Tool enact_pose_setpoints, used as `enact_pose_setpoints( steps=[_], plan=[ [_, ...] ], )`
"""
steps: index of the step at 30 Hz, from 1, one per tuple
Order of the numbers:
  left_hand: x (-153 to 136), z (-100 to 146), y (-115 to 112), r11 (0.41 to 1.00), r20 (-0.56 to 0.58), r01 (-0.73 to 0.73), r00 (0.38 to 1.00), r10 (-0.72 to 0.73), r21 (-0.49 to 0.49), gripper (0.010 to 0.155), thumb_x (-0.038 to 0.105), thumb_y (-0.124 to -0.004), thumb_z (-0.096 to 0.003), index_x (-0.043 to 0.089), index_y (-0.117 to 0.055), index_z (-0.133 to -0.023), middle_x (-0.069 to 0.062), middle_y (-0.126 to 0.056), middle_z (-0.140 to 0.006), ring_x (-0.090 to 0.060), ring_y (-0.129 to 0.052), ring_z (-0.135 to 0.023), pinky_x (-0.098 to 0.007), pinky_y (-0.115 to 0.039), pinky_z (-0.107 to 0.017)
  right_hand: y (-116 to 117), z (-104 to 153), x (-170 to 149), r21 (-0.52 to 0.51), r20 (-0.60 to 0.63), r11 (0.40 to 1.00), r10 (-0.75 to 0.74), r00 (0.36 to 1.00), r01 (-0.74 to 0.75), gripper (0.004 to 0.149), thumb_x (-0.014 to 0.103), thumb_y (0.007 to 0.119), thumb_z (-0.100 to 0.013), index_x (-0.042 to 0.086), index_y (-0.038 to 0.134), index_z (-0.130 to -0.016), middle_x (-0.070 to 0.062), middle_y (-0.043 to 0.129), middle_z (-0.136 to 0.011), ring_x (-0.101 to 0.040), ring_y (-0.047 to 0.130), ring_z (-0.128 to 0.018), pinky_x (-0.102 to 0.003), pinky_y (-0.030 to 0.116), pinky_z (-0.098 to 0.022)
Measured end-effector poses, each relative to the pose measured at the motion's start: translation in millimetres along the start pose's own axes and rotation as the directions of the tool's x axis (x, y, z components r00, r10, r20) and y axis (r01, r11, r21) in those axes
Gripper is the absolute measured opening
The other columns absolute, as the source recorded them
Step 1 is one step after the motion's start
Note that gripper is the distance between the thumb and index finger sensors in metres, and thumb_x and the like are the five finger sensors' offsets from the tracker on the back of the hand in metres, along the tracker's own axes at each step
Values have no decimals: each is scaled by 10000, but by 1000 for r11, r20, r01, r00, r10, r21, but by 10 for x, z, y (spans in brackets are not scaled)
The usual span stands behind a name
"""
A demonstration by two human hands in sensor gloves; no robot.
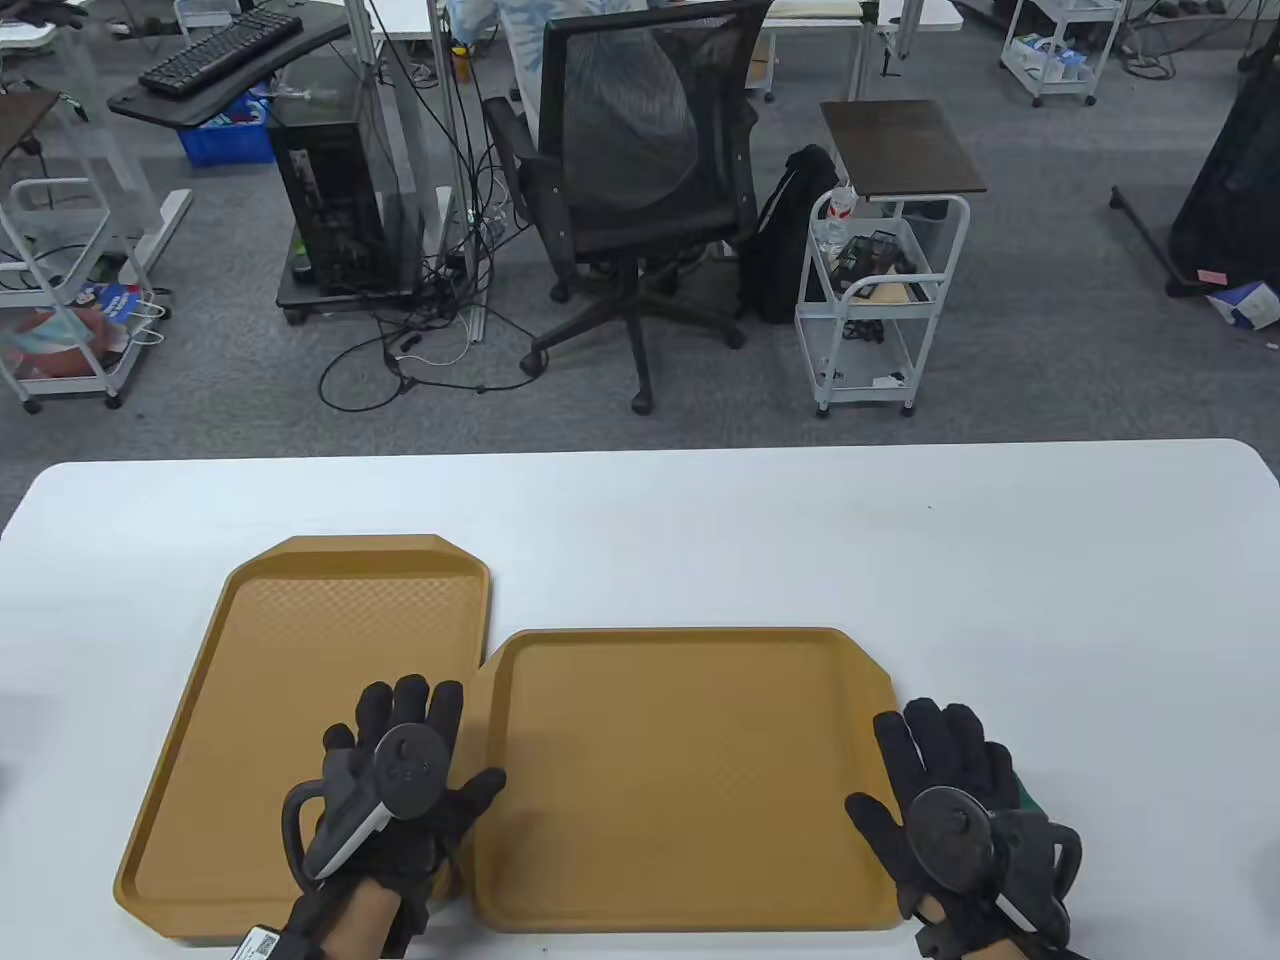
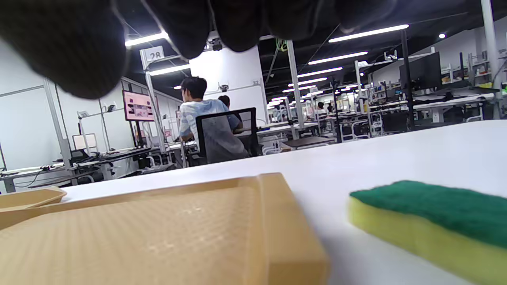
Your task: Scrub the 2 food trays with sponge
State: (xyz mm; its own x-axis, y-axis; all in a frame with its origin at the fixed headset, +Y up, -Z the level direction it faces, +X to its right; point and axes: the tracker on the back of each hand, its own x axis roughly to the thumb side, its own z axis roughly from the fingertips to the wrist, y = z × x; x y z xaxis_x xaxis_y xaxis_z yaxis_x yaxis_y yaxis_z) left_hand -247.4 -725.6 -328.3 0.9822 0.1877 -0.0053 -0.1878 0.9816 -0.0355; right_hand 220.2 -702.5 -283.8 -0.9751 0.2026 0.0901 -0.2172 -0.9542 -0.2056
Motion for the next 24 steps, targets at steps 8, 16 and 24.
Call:
enact_pose_setpoints(
  steps=[8, 16, 24],
  plan=[
    [-44, -4, 3, 1000, -17, -28, 999, 28, -6, 914, 754, -704, -387, 371, -382, -1152, -37, -321, -1231, -430, -302, -1152, -713, -321, -763, 6, -4, -2, 9, 0, 1000, -4, 1000, 4, 768, 574, 829, -425, 269, 561, -1077, -103, 446, -1160, -452, 454, -1068, -693, 459, -755],
    [-51, -1, 12, 1000, -18, -21, 1000, 21, -1, 913, 752, -706, -386, 365, -392, -1151, -42, -338, -1229, -429, -319, -1151, -712, -328, -763, 7, -63, -265, 12, -146, 999, -35, 989, 37, 751, 549, 845, -426, 270, 580, -1071, -96, 462, -1160, -461, 478, -1068, -693, 459, -766],
    [-54, 6, 11, 1000, -21, -18, 1000, 18, 3, 905, 748, -708, -387, 362, -410, -1150, -44, -353, -1227, -430, -333, -1150, -709, -336, -764, 243, -147, -823, 140, -432, 989, 16, 902, 50, 755, 543, 859, -428, 300, 567, -1079, -71, 406, -1182, -450, 420, -1096, -685, 415, -799]
  ],
)
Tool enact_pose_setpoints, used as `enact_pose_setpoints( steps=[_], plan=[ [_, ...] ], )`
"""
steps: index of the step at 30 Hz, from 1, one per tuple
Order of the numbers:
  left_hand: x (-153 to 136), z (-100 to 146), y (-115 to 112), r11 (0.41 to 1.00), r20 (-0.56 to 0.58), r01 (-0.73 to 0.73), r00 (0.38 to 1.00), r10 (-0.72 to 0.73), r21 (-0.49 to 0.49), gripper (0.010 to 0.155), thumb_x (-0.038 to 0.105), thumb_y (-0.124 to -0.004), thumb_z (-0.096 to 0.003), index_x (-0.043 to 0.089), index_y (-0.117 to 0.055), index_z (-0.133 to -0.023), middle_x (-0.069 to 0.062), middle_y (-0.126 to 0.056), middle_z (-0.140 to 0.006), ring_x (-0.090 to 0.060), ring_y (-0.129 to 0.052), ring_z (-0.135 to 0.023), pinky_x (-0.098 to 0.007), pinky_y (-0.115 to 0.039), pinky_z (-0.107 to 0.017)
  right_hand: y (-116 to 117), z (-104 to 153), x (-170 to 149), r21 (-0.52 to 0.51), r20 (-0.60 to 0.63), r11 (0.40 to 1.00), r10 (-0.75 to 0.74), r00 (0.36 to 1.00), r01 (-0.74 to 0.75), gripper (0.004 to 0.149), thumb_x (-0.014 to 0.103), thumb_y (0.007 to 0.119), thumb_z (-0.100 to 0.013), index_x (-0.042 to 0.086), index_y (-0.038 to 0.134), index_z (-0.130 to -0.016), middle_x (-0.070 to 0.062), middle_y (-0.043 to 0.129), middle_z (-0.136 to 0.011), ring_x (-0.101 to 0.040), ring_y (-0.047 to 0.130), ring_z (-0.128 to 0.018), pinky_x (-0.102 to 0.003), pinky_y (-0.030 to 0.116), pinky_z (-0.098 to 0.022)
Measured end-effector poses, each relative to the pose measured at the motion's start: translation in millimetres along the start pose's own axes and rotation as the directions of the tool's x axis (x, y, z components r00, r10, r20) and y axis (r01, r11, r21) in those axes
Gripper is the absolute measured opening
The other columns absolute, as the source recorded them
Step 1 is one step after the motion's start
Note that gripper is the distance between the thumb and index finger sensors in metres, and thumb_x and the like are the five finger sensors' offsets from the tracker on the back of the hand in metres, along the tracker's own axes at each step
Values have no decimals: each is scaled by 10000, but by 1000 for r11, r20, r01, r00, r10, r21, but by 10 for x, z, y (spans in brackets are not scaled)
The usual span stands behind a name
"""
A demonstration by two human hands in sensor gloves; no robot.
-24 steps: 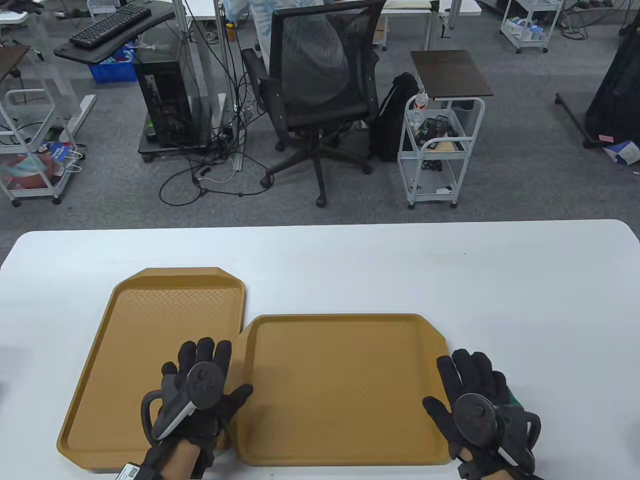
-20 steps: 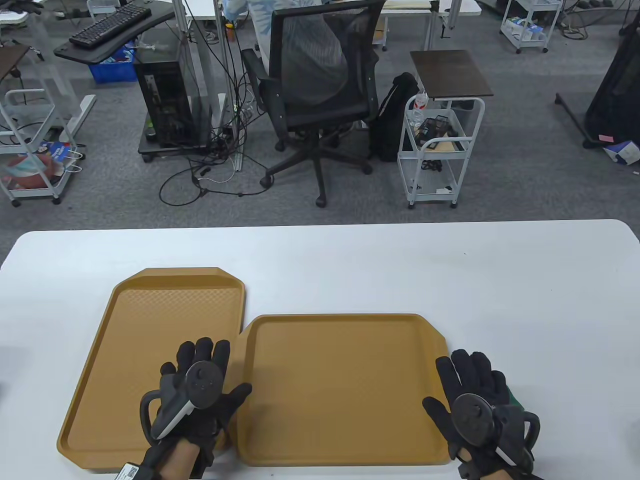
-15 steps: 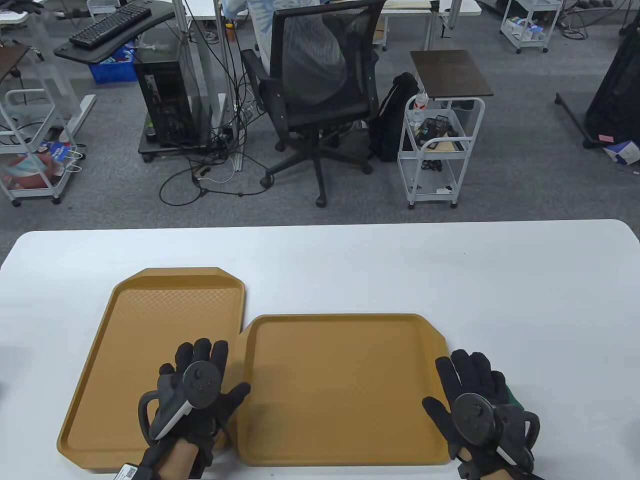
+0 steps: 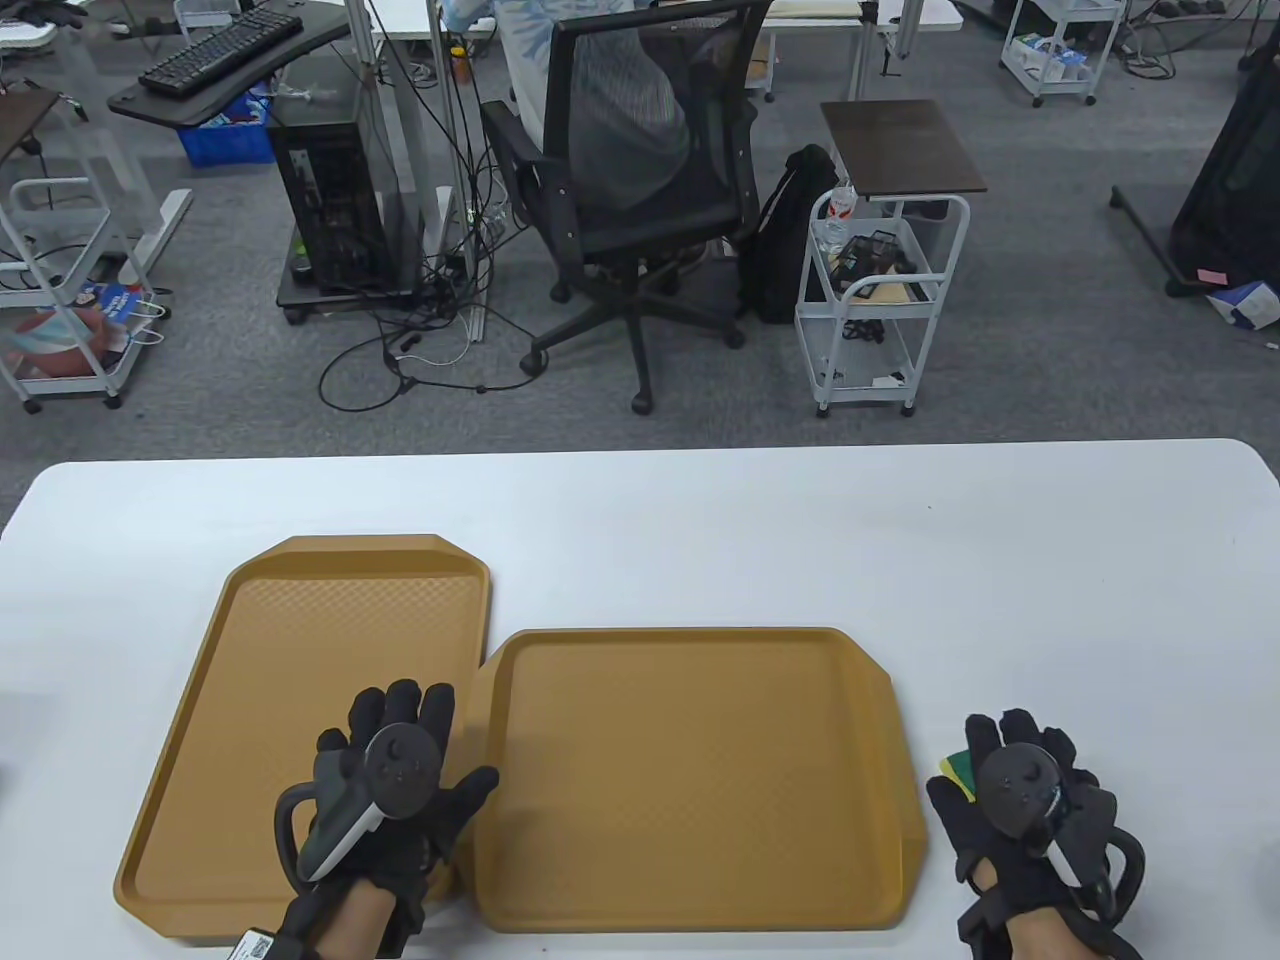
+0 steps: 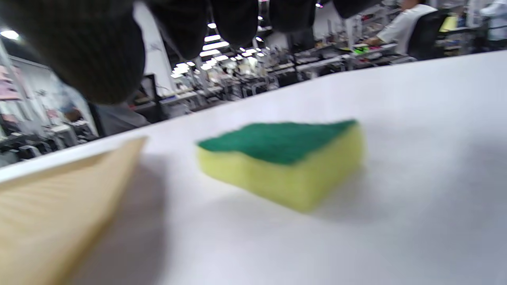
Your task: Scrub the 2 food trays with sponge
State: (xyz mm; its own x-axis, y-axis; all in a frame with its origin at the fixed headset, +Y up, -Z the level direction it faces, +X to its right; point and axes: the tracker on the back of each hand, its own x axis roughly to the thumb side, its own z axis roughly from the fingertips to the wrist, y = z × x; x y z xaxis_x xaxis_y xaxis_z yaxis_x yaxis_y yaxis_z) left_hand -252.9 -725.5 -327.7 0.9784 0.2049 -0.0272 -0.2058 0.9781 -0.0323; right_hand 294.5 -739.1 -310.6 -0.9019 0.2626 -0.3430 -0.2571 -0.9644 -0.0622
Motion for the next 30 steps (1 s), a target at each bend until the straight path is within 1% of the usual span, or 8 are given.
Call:
enact_pose_setpoints(
  steps=[4, 9, 14, 19, 22, 25, 27, 30],
  plan=[
    [-5, 1, -2, 1000, -2, -2, 1000, 2, 1, 903, 747, -708, -388, 359, -416, -1149, -45, -359, -1227, -432, -343, -1149, -708, -341, -764, 115, -101, -145, 51, -65, 999, 10, 998, -7, 763, 542, 869, -424, 304, 562, -1081, -75, 416, -1180, -455, 465, -1084, -672, 462, -796],
    [-8, 5, -12, 1000, -5, 8, 1000, -8, -4, 902, 746, -709, -388, 356, -420, -1149, -48, -365, -1226, -434, -352, -1148, -707, -347, -764, 220, -155, -199, 106, -100, 994, 24, 995, -13, 760, 527, 890, -421, 304, 575, -1075, -85, 480, -1164, -434, 595, -1038, -636, 561, -772],
    [-7, 10, -15, 1000, -8, 8, 1000, -8, -10, 901, 745, -708, -388, 356, -423, -1148, -50, -369, -1225, -433, -356, -1148, -706, -353, -764, 272, -164, -161, 110, -88, 992, 66, 994, -56, 756, 486, 916, -420, 294, 580, -1070, -86, 547, -1139, -403, 693, -982, -598, 636, -739],
    [-8, 12, -29, 1000, -13, 9, 1000, -9, -23, 895, 743, -710, -388, 355, -435, -1147, -50, -383, -1223, -434, -387, -1145, -698, -379, -767, 295, -168, -135, 78, -90, 994, 83, 993, -76, 719, 432, 927, -429, 283, 605, -1055, -97, 600, -1111, -379, 752, -933, -560, 691, -713],
    [-17, 4, -64, 999, -31, -6, 1000, 4, -41, 875, 723, -725, -395, 342, -469, -1141, -61, -452, -1211, -434, -491, -1124, -670, -463, -764, 278, -170, -131, 65, -96, 996, 59, 994, -53, 714, 424, 934, -426, 274, 619, -1049, -108, 614, -1100, -377, 775, -910, -549, 707, -705],
    [-39, -25, -127, 993, -76, -36, 997, 28, -111, 869, 703, -753, -398, 323, -491, -1134, -81, -571, -1174, -424, -645, -1060, -619, -571, -735, 236, -156, -108, 45, -93, 998, 38, 995, -34, 710, 433, 938, -419, 258, 641, -1039, -120, 623, -1088, -364, 810, -882, -533, 730, -692],
    [-50, -42, -178, 986, -116, -64, 992, 46, -157, 864, 679, -772, -403, 305, -497, -1132, -90, -665, -1125, -405, -748, -981, -592, -622, -705, 201, -132, -66, 17, -82, 999, 30, 996, -28, 706, 443, 937, -415, 254, 652, -1033, -120, 628, -1083, -358, 829, -862, -524, 744, -679],
    [-61, -68, -259, 973, -175, -78, 984, 40, -217, 854, 653, -791, -409, 281, -513, -1126, -83, -773, -1033, -355, -847, -861, -558, -676, -661, 163, -72, 40, -9, -50, 1000, 14, 999, -14, 696, 455, 929, -417, 241, 665, -1024, -127, 633, -1075, -357, 849, -835, -520, 759, -656]
  ],
)
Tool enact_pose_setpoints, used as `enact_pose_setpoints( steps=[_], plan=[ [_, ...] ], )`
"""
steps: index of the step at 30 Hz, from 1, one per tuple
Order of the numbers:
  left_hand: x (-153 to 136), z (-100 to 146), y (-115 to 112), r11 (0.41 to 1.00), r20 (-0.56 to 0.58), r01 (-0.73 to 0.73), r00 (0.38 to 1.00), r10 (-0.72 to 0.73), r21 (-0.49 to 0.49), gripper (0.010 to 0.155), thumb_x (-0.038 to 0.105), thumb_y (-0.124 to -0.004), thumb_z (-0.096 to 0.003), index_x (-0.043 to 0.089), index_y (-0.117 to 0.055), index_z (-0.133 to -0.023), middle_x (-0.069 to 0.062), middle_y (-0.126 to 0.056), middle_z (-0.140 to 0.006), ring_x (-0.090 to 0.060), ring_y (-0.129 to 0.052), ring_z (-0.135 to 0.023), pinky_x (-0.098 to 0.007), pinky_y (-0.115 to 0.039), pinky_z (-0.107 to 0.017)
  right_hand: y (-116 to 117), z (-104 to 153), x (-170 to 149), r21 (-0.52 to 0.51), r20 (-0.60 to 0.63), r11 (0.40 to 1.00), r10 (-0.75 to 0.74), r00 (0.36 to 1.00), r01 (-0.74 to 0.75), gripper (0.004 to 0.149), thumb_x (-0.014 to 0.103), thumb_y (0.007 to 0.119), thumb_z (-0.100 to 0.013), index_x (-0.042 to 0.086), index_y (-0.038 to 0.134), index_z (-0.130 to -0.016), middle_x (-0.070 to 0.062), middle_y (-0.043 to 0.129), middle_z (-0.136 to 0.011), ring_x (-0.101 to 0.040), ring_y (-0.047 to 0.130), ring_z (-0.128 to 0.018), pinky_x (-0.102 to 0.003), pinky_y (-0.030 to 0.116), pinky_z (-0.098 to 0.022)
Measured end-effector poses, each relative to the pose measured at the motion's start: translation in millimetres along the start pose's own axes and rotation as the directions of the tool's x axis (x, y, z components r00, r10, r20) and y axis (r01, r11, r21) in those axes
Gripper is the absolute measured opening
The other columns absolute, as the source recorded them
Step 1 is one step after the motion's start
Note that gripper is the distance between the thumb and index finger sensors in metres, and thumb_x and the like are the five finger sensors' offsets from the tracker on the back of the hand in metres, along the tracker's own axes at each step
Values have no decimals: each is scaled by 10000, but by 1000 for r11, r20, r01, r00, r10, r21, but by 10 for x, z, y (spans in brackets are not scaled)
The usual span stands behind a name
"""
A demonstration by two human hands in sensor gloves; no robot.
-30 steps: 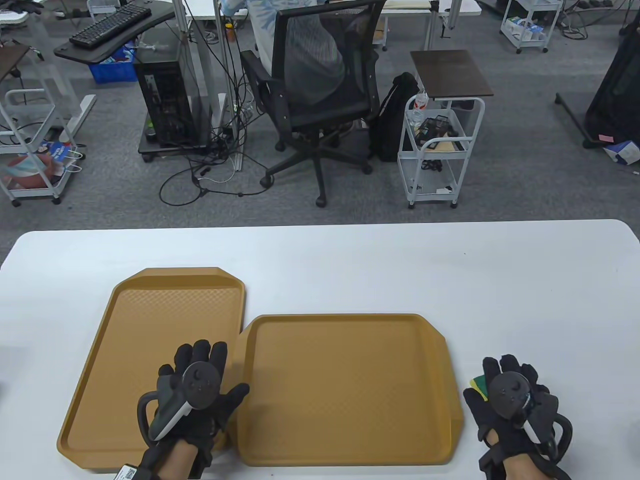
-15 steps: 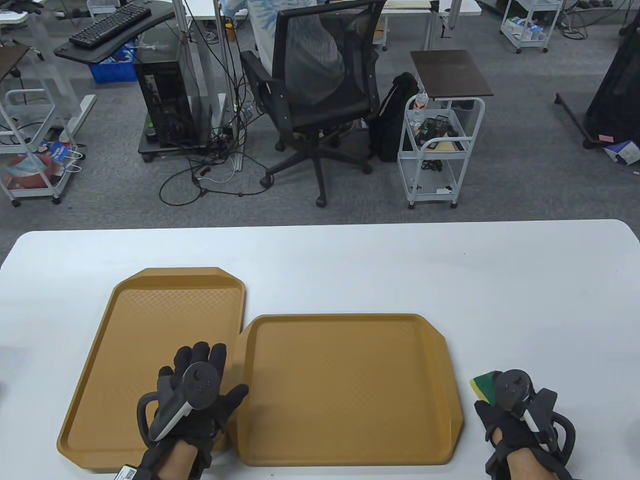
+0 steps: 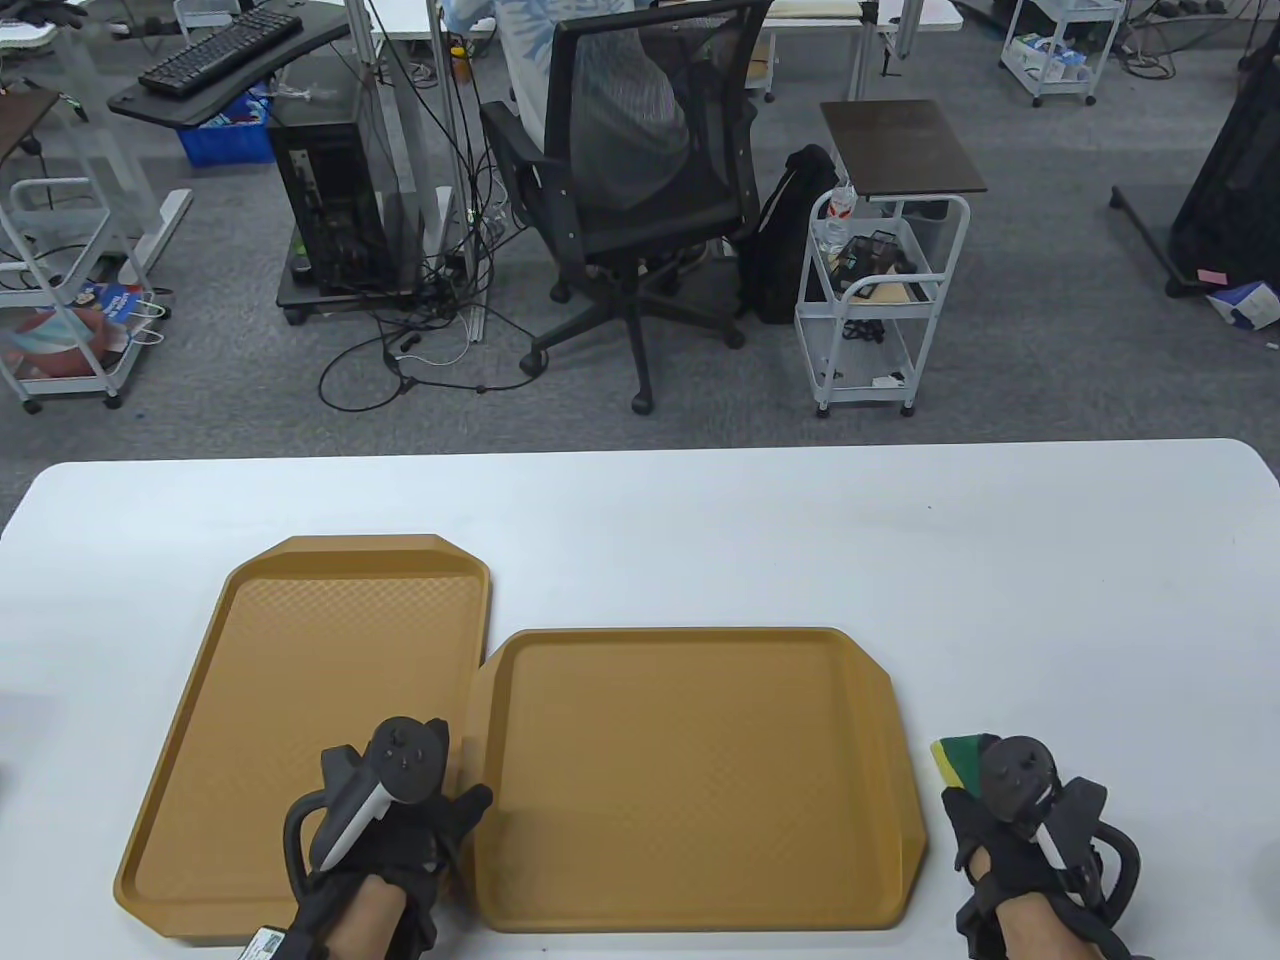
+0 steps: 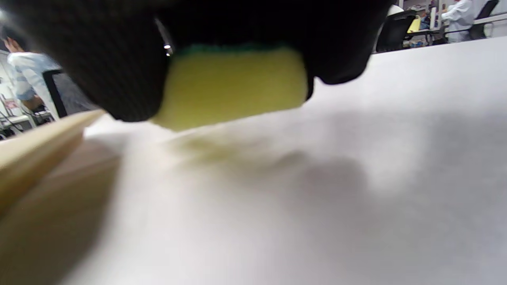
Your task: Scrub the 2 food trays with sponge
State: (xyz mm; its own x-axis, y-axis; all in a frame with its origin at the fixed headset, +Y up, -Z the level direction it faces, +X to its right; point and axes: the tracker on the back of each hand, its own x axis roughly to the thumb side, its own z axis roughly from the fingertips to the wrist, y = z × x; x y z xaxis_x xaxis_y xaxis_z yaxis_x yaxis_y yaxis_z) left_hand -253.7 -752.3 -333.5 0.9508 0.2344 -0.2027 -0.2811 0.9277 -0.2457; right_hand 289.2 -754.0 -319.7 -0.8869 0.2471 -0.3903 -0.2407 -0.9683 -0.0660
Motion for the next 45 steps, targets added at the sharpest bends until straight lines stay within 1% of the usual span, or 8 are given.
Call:
enact_pose_setpoints(
  steps=[8, 13, 18, 24, 28, 33, 36, 45],
  plan=[
    [34, -22, -62, 997, -47, -67, 997, 68, 25, 756, 563, -884, -402, 243, -687, -1057, -15, -994, -717, -268, -994, -535, -491, -796, -522, -96, 89, 406, -43, 89, 999, -30, 996, 34, 670, 460, 920, -423, 232, 686, -1008, -136, 640, -1067, -372, 852, -807, -530, 763, -630],
    [99, -15, -70, 999, -44, -43, 998, 44, 24, 725, 538, -884, -416, 230, -703, -1046, -17, -1000, -684, -264, -1001, -498, -478, -808, -500, -4, 62, 747, -7, 130, 1000, -19, 991, 20, 663, 459, 919, -425, 229, 690, -1002, -141, 639, -1066, -376, 848, -797, -534, 762, -621],
    [92, -21, -75, 999, -44, -50, 998, 51, 22, 737, 549, -884, -413, 223, -697, -1047, -20, -994, -669, -262, -996, -487, -477, -806, -495, 111, -95, 1178, -44, 145, 998, 41, 988, -35, 656, 463, 919, -424, 229, 696, -995, -138, 643, -1062, -369, 853, -788, -527, 767, -616],
    [84, -26, -84, 997, -46, -78, 996, 78, 3, 724, 527, -877, -421, 218, -694, -1049, -37, -979, -667, -268, -982, -487, -484, -794, -500, 288, -436, 1575, -74, 43, 991, 118, 992, -114, 648, 462, 927, -416, 238, 703, -981, -130, 646, -1059, -364, 855, -784, -524, 766, -618],
    [81, -29, -92, 996, -46, -84, 995, 83, -3, 717, 515, -869, -424, 217, -690, -1051, -46, -973, -664, -272, -974, -487, -487, -788, -502, 383, -599, 1672, -78, -16, 971, 223, 975, -224, 644, 469, 929, -411, 245, 706, -972, -113, 648, -1060, -354, 851, -789, -516, 762, -629],
    [72, -39, -88, 996, -43, -91, 995, 90, -17, 711, 511, -867, -426, 219, -692, -1050, -47, -974, -660, -274, -973, -487, -489, -786, -502, 453, -654, 1749, -79, 8, 952, 298, 954, -297, 645, 484, 919, -413, 254, 703, -975, -104, 643, -1066, -356, 833, -802, -515, 747, -648],
    [69, -41, -88, 996, -43, -93, 995, 92, -19, 709, 513, -865, -425, 221, -694, -1048, -43, -973, -662, -272, -974, -489, -489, -785, -505, 444, -657, 1767, -29, 18, 949, 314, 949, -314, 612, 509, 877, -433, 252, 746, -973, -105, 644, -1077, -366, 801, -833, -546, 709, -674],
    [50, -59, -89, 994, -36, -106, 994, 105, -30, 706, 509, -863, -427, 221, -693, -1049, -43, -972, -661, -274, -972, -492, -490, -784, -508, 387, -645, 1828, 25, 69, 939, 340, 938, -343, 508, 382, 880, -465, 247, 794, -948, -89, 681, -1069, -340, 820, -801, -540, 721, -667]
  ],
)
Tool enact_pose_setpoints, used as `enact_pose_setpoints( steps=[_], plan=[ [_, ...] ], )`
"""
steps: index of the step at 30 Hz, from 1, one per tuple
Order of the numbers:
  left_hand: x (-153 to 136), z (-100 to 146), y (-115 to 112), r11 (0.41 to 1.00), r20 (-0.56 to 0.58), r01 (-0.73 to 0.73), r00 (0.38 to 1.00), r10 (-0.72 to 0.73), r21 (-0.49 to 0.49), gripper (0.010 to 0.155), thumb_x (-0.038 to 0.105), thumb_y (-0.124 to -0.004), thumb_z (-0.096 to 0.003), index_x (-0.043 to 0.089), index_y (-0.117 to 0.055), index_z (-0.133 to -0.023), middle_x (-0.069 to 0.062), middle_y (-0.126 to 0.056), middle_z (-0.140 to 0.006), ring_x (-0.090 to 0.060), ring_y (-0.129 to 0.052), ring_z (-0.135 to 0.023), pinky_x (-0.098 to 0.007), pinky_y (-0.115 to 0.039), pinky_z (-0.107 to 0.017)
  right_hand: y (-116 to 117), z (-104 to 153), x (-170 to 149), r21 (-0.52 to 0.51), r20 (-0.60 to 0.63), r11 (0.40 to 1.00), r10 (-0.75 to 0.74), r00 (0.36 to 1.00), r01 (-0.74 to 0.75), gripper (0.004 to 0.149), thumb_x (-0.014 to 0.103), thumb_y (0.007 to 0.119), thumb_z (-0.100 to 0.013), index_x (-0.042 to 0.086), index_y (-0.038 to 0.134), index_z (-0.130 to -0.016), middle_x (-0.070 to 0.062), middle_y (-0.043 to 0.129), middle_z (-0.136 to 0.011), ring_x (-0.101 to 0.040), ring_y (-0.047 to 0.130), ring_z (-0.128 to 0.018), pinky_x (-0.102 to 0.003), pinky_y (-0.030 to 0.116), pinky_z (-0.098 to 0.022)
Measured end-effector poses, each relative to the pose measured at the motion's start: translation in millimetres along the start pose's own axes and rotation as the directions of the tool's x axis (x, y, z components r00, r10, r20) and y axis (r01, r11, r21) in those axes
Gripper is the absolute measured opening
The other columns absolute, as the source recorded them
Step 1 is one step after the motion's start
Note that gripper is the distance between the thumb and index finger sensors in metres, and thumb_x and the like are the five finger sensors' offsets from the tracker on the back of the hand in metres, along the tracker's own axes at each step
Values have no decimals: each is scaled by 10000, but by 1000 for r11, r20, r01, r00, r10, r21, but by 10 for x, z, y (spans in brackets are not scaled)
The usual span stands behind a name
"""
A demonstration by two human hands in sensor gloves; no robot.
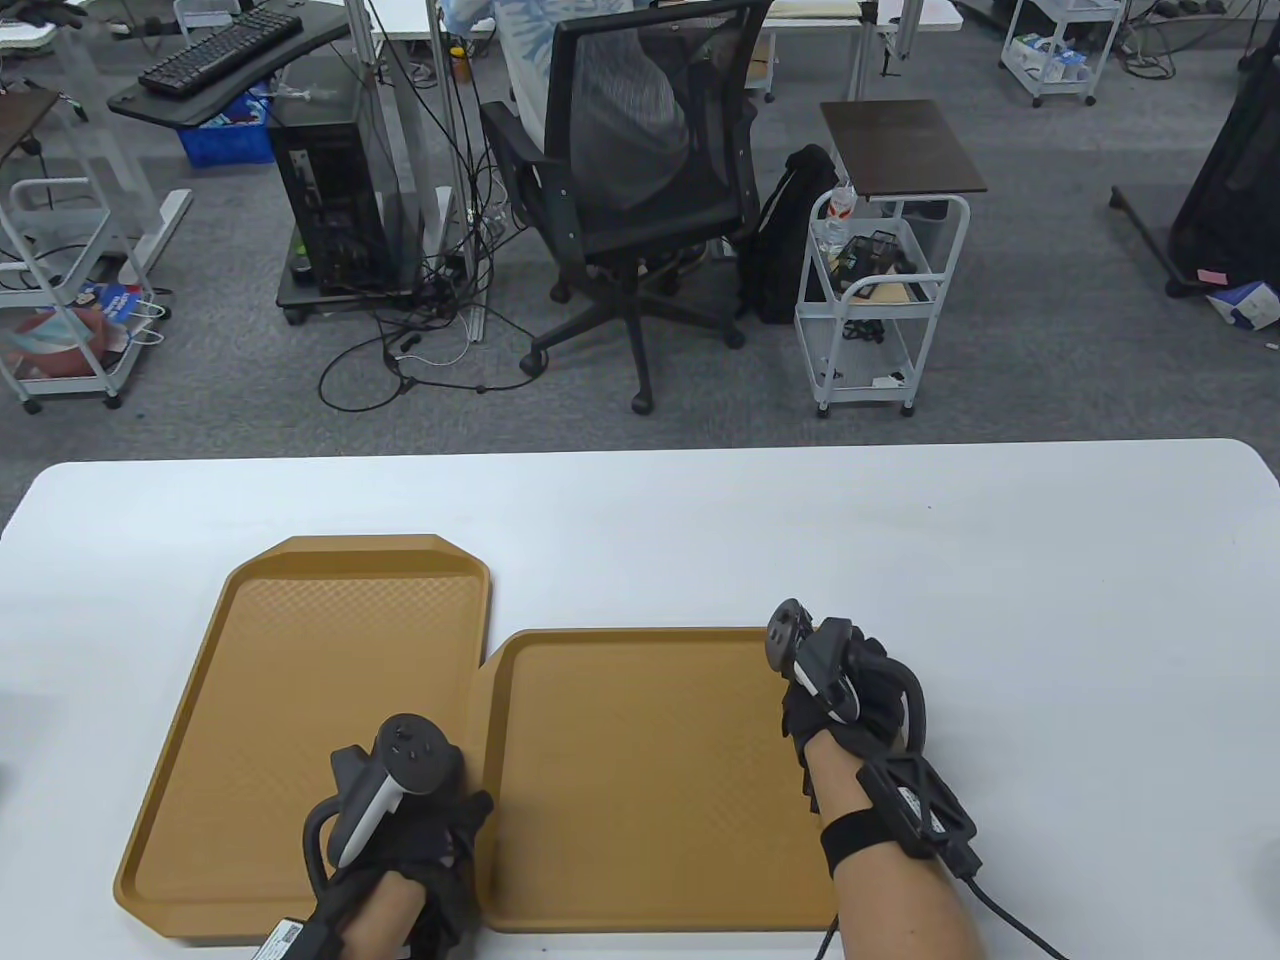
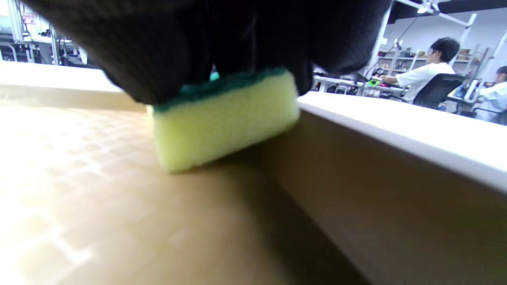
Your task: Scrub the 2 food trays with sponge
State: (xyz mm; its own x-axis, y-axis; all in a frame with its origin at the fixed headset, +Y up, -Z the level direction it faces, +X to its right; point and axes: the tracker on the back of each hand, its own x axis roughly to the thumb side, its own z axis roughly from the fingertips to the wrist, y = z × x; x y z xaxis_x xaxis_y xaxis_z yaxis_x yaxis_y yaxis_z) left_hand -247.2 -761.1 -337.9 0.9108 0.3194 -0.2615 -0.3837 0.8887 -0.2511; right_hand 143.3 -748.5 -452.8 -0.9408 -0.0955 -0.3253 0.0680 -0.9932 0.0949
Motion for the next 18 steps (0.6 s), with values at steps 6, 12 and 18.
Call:
enact_pose_setpoints(
  steps=[6, 12, 18],
  plan=[
    [-3, -7, 4, 1000, 4, 0, 1000, 0, -5, 702, 502, -863, -428, 218, -693, -1048, -44, -972, -662, -276, -972, -494, -492, -782, -510, -2, 24, 90, 36, 28, 991, -128, 991, 127, 504, 365, 874, -467, 236, 793, -947, -111, 672, -1066, -352, 840, -766, -540, 740, -647],
    [-35, -19, 6, 1000, 6, -26, 1000, 26, -9, 701, 500, -865, -421, 226, -698, -1045, -39, -977, -656, -275, -974, -491, -491, -784, -509, 7, 99, 396, 42, 97, 967, -254, 962, 251, 503, 380, 887, -454, 237, 812, -930, -126, 678, -1053, -346, 871, -719, -533, 769, -610],
    [-42, -27, 8, 999, 7, -30, 1000, 30, -14, 699, 498, -868, -419, 228, -701, -1042, -54, -977, -655, -275, -974, -492, -491, -784, -509, 21, 306, 918, 65, 208, 938, -346, 915, 340, 502, 386, 895, -450, 226, 823, -920, -138, 682, -1044, -331, 899, -670, -517, 805, -572]
  ],
)
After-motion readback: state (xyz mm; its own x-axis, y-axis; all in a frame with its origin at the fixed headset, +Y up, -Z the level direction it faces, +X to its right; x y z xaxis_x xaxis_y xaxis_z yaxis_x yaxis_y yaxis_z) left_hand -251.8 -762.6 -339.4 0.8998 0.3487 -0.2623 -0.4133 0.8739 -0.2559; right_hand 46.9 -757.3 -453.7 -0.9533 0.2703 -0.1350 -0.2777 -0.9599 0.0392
